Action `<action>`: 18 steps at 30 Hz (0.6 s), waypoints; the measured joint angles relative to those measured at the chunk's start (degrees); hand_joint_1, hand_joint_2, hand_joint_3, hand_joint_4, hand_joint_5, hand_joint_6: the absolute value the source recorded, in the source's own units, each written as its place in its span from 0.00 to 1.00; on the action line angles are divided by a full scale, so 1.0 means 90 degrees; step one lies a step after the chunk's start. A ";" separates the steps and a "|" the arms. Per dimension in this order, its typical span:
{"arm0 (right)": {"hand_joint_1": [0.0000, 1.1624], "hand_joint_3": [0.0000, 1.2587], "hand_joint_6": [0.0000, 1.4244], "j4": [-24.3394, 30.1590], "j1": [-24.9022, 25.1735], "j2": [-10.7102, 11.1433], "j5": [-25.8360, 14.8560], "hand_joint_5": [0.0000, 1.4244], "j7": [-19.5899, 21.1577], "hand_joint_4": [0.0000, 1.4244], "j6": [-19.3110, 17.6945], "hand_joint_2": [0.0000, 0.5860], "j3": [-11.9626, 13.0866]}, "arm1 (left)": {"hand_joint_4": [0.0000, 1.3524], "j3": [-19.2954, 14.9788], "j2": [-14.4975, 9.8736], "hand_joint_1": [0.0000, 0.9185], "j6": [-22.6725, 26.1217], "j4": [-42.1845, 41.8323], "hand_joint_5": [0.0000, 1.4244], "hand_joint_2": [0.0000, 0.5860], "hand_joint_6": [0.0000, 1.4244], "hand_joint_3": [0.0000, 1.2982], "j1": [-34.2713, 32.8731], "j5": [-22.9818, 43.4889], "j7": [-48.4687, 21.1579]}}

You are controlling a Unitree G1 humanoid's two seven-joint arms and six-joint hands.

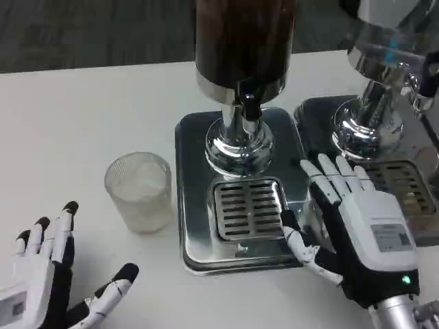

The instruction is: Grasp the cup under the faucet to collect the drink, then remove the cup.

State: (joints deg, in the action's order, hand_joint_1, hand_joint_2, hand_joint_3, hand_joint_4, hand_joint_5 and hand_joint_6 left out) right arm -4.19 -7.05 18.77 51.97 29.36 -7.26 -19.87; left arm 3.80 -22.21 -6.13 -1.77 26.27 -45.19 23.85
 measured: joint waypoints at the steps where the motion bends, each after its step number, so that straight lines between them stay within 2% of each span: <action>1: 0.21 0.12 0.03 0.0021 0.0000 0.0000 0.0017 0.03 -0.0001 0.05 -0.0001 0.78 -0.0007 | 0.00 0.0000 0.0000 0.00 0.0000 0.0000 0.00 0.29 0.00 0.00 0.0001 -0.0001 0.0000; 18: 0.21 0.13 0.03 0.0017 -0.0004 0.0002 -0.0055 0.03 -0.0006 0.05 0.0000 0.78 0.0055 | 0.00 -0.0031 0.0096 0.00 0.0025 -0.0133 0.00 0.28 0.00 0.00 0.0026 0.0002 0.0066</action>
State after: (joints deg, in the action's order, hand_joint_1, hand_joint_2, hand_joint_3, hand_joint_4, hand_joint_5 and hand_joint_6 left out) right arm -4.03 -7.09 18.79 51.48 29.31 -7.25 -19.38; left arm 3.52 -21.35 -5.90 -2.96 26.50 -45.18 24.44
